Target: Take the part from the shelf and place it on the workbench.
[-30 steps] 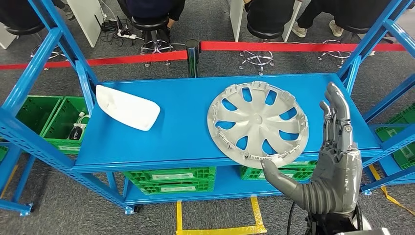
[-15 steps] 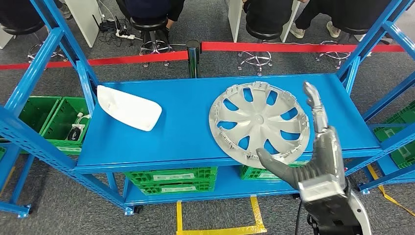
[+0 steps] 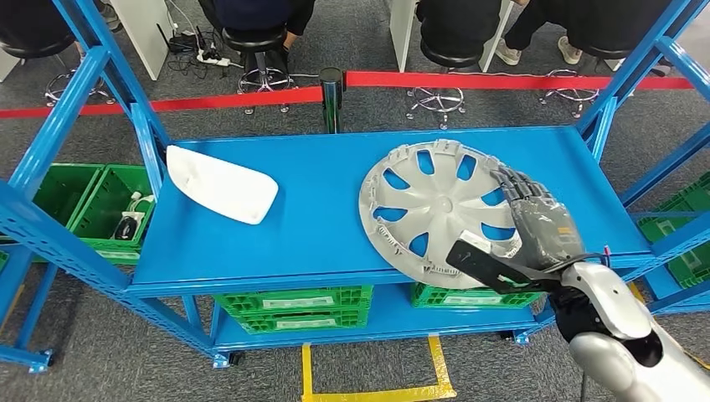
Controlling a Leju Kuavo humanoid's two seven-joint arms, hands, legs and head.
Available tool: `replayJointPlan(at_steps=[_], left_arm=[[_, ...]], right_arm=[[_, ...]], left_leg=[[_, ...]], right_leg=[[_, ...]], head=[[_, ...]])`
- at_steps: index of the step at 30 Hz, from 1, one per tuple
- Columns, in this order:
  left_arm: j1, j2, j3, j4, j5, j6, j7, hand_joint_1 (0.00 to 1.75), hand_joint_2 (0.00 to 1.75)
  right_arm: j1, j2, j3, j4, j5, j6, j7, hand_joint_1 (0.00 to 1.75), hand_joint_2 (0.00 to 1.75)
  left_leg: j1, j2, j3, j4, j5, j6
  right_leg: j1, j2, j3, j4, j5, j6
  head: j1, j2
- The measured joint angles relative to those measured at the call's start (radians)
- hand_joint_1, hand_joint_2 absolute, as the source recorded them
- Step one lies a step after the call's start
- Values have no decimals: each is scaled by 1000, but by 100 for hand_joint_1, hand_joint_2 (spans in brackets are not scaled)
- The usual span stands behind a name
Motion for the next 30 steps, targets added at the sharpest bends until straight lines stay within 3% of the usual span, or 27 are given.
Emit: replayJointPlan(at_steps=[9, 13, 17, 30], left_arm=[[-1, 9, 0, -2, 15, 46, -62, 0, 0], [-1, 9, 0, -2, 25, 27, -32, 0, 0], [-2, 7, -7, -2, 8, 11, 9, 0, 0], [-2, 9, -17, -1, 17, 14, 1, 0, 0]], right_arm=[[-68, -63, 5, 117, -31, 103, 1, 0, 175], [-152, -65, 44, 130, 14, 212, -43, 0, 175], [-234, -60, 99, 106, -26, 301, -14, 0, 175], [-336, -74, 209, 48, -109, 329, -12, 0, 175]], left_leg=[[0, 1, 0, 0, 0, 0], [0, 10, -1, 0, -1, 1], [0, 12, 2, 0, -1, 2], [0, 10, 1, 0, -1, 2]], right_leg=[[0, 0, 0, 0, 0, 0], [0, 4, 0, 0, 0, 0], [0, 6, 0, 0, 1, 0], [0, 5, 0, 0, 1, 0]], head=[[0, 0], [0, 0], [-2, 0], [0, 0]])
